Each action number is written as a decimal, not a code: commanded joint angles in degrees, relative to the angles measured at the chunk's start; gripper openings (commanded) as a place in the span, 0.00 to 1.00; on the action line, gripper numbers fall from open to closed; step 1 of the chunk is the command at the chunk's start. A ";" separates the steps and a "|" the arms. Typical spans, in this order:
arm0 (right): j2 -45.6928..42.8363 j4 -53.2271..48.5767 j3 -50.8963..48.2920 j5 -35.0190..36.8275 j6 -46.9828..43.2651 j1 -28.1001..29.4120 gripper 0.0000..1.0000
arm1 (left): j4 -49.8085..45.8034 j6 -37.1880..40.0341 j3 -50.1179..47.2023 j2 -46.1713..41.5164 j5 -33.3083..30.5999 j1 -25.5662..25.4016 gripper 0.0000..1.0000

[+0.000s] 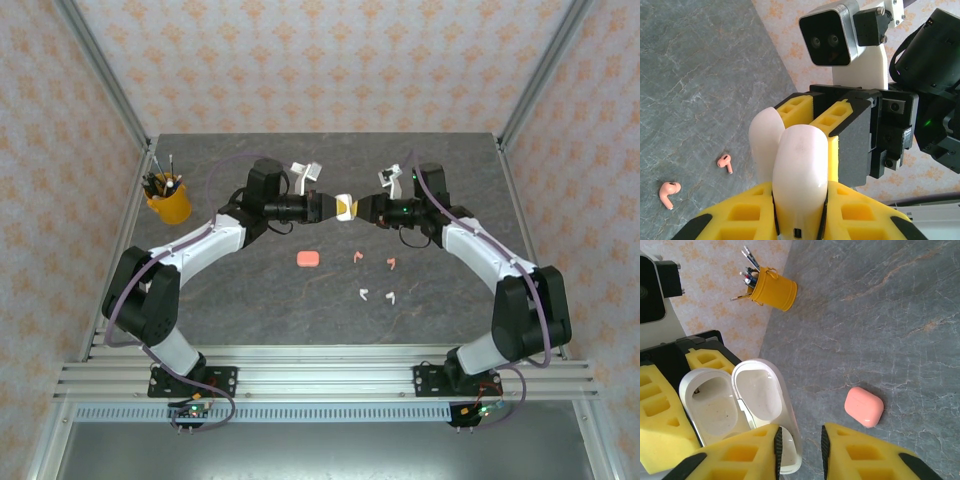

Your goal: Insert the wireless bluetooth earbuds into the charging case

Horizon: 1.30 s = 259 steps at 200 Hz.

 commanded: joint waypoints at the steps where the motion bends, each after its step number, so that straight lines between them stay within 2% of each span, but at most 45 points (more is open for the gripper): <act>1: 1.12 1.12 1.72 -0.21 -1.04 -0.16 0.28 | 0.75 0.65 2.09 -0.39 1.33 -1.07 0.00; 109: 0.55 1.02 -1.06 -2.93 -3.77 -0.22 0.27 | -0.77 1.44 3.92 0.36 2.45 -1.11 0.00; 192: 0.52 0.40 0.83 -4.10 -3.48 -0.21 0.00 | -0.78 1.39 3.06 0.71 1.77 -1.20 0.00; 232: -0.31 -1.12 1.03 -3.09 -3.84 -0.27 0.00 | -1.00 1.35 2.90 1.10 0.60 -1.16 0.00; 259: -1.29 -4.37 1.26 0.17 -4.53 -0.20 0.00 | -2.76 2.33 2.78 0.90 -1.75 -1.20 0.26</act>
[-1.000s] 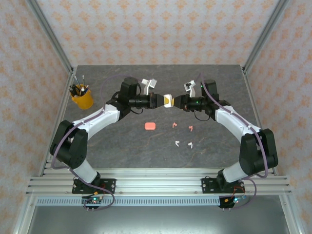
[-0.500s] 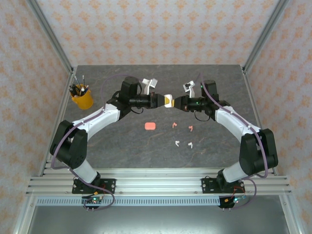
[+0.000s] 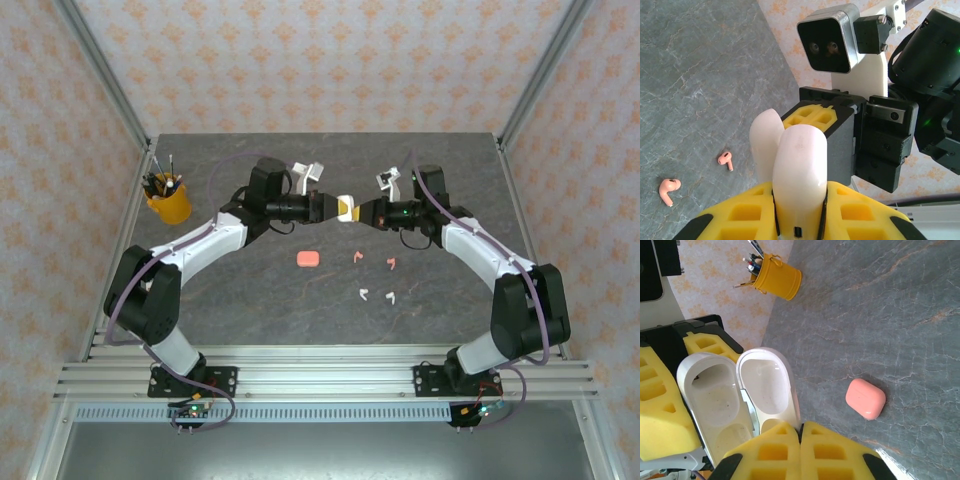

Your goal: Insert the wireless bluetooth earbuds into the charging case

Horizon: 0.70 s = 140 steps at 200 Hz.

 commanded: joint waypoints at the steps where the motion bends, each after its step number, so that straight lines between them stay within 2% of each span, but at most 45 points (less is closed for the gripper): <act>1: -1.73 -2.97 1.69 2.60 -1.61 -0.07 0.00 | -0.49 2.04 1.45 0.18 -1.27 -0.78 0.28; 12: -1.91 -5.25 2.02 4.39 -2.46 -0.04 0.00 | -1.34 2.49 1.35 -0.06 -2.52 -0.63 0.42; 40: -1.02 -11.05 3.55 8.54 -4.52 -0.09 0.00 | -3.77 3.94 1.13 -1.80 -5.33 1.15 0.71; 57: 0.22 -14.20 5.02 10.44 -6.10 -0.13 0.00 | -4.79 4.43 1.15 -3.16 -5.63 3.65 0.82; 69: 1.11 -16.19 6.16 11.39 -7.48 -0.10 0.00 | -9.53 6.15 2.96 -3.70 -5.62 5.48 0.89; 108: 4.87 -25.84 12.98 16.05 -16.22 1.71 0.00 | -38.57 26.05 17.30 -0.67 -6.85 6.80 0.96; 140: 8.82 -32.29 18.95 21.99 -24.64 5.98 0.00 | -50.42 35.39 23.60 3.08 -6.44 7.01 0.95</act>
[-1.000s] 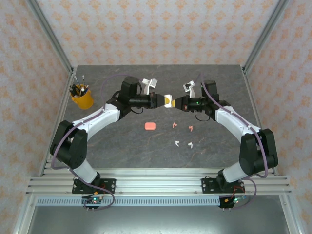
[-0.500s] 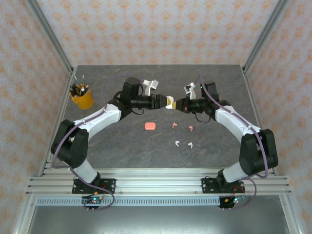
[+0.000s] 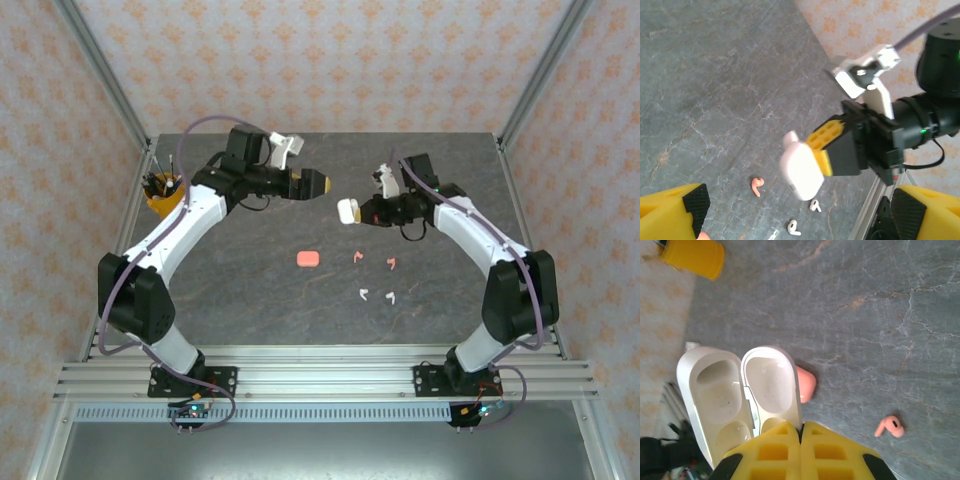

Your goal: Insert the wireless bluetooth earbuds into the charging case

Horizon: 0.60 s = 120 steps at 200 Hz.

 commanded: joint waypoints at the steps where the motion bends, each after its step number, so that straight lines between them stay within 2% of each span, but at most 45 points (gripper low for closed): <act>1: 2.15 -7.37 4.16 5.35 -9.15 2.94 0.00 | -16.67 11.83 3.74 3.70 0.00 -0.14 0.95; 38: 3.19 -7.38 6.04 4.33 -12.05 3.62 0.00 | -24.37 18.03 7.35 7.55 1.10 0.87 0.95; 70: 4.09 -10.44 9.08 4.04 -15.91 4.45 0.00 | -28.44 21.62 9.95 11.37 5.85 1.49 0.87; 86: 4.97 -11.28 10.37 4.75 -17.10 5.09 0.00 | -33.43 24.62 13.97 14.39 8.72 1.50 0.84; 120: 6.08 -11.84 11.88 3.75 -18.28 5.58 0.00 | -38.86 28.19 18.95 18.70 10.46 1.54 0.84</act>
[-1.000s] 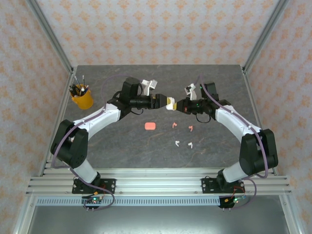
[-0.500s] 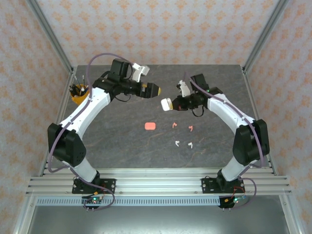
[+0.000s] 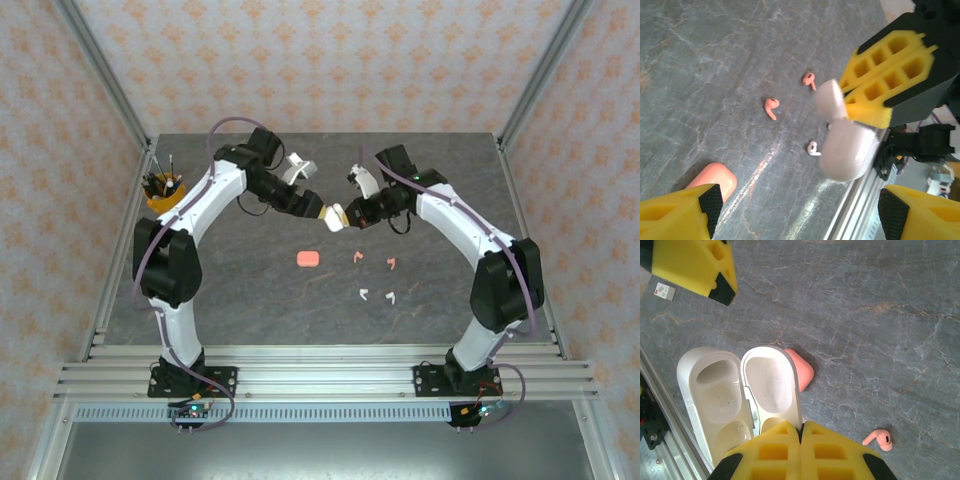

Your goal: Insert the wireless bluetooth earbuds into the charging case

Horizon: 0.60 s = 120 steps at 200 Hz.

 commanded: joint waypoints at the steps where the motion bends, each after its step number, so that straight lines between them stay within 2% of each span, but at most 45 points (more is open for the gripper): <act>1: 1.07 -2.36 2.22 -0.04 -2.91 0.43 0.00 | -7.68 5.08 3.80 1.67 3.80 0.27 0.84; 48: 1.68 -4.54 4.47 -0.89 -4.51 1.25 0.00 | -11.63 7.77 7.29 5.47 7.52 0.27 0.83; 120: 4.28 -7.15 8.15 -0.01 -5.56 3.68 0.00 | -14.94 10.66 7.91 6.50 10.22 0.27 0.80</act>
